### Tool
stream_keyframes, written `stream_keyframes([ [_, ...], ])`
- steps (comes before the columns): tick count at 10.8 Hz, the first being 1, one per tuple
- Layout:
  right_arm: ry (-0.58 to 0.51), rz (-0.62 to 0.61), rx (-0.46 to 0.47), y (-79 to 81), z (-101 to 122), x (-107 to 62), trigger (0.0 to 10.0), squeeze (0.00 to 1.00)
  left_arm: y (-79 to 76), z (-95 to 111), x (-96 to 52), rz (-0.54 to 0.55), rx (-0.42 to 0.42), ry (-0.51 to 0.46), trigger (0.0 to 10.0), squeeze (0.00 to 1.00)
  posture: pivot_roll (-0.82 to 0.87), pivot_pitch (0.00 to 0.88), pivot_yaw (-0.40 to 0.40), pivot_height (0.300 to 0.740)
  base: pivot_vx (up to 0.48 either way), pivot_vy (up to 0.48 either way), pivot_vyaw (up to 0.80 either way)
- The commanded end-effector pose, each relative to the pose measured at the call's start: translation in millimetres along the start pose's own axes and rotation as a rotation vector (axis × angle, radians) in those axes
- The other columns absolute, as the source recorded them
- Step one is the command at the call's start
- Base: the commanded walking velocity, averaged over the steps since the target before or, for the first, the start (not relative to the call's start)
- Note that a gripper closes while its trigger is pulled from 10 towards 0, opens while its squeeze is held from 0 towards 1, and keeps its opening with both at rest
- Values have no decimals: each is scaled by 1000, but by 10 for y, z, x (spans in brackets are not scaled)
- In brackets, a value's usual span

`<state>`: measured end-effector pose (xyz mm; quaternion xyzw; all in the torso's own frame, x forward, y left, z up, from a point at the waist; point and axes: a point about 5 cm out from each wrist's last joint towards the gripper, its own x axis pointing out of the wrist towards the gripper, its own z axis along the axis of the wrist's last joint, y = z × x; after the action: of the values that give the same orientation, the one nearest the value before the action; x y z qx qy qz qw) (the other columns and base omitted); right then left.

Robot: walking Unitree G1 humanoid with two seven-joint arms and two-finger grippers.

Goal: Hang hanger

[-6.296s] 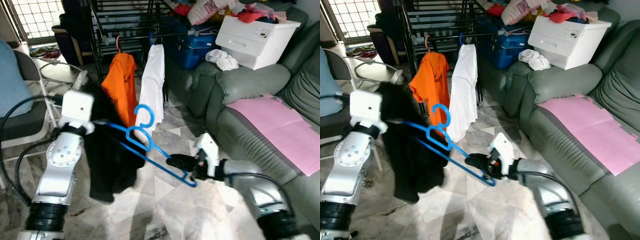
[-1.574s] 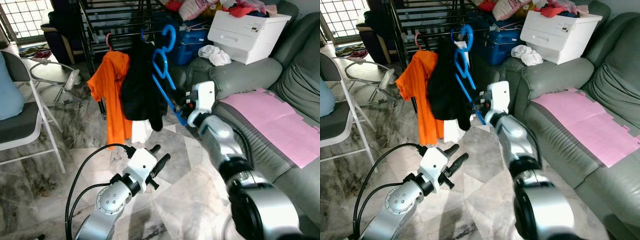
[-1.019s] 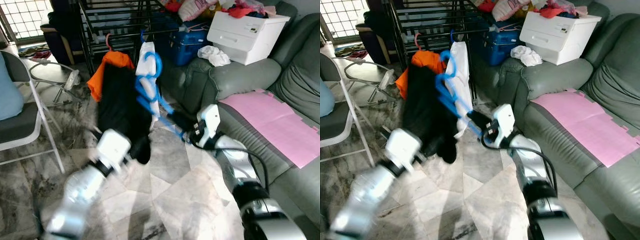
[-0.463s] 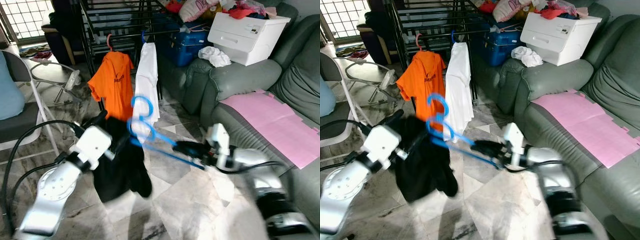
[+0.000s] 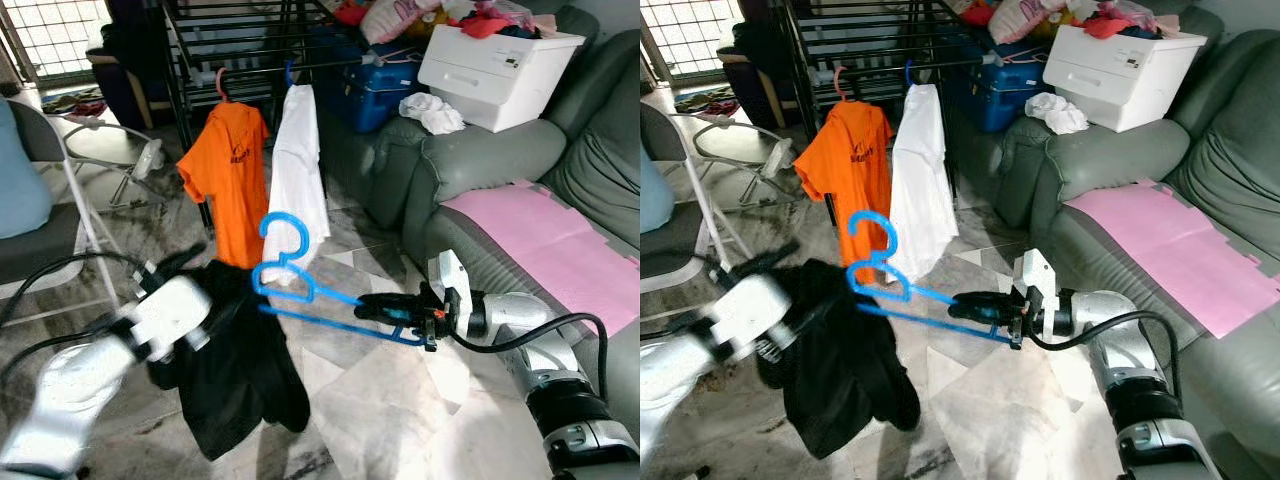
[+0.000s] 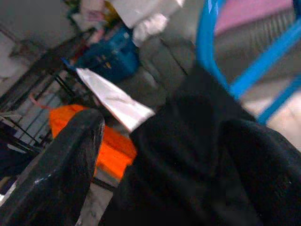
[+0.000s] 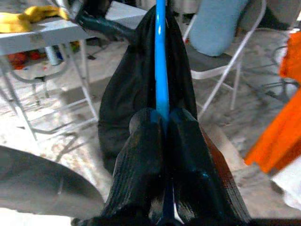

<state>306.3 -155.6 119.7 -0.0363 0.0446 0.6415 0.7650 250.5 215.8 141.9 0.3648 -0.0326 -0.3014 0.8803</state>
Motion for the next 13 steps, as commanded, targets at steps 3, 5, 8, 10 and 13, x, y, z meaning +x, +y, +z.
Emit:
stream_keyframes([
  [3,-38,78,-59,-3,191,10,10000,0,-7,-137,-52,-136,58,57,10000,220,64,15,-33,740,0,0,0],
  [5,-38,155,-48,59,240,-15,10000,0,55,-217,-43,-175,64,73,10000,0,63,15,-32,740,0,0,0],
  [8,49,168,-101,58,189,-82,10000,0,180,-136,-7,-225,-25,35,0,0,52,19,-30,740,0,0,0],
  [10,93,164,-151,17,208,-102,10000,0,255,-120,-67,-314,-140,45,0,0,56,24,-32,740,0,0,0],
  [13,112,187,-179,-5,212,-91,10000,0,241,-181,-183,-481,-227,112,0,0,56,26,-37,740,0,0,0],
])
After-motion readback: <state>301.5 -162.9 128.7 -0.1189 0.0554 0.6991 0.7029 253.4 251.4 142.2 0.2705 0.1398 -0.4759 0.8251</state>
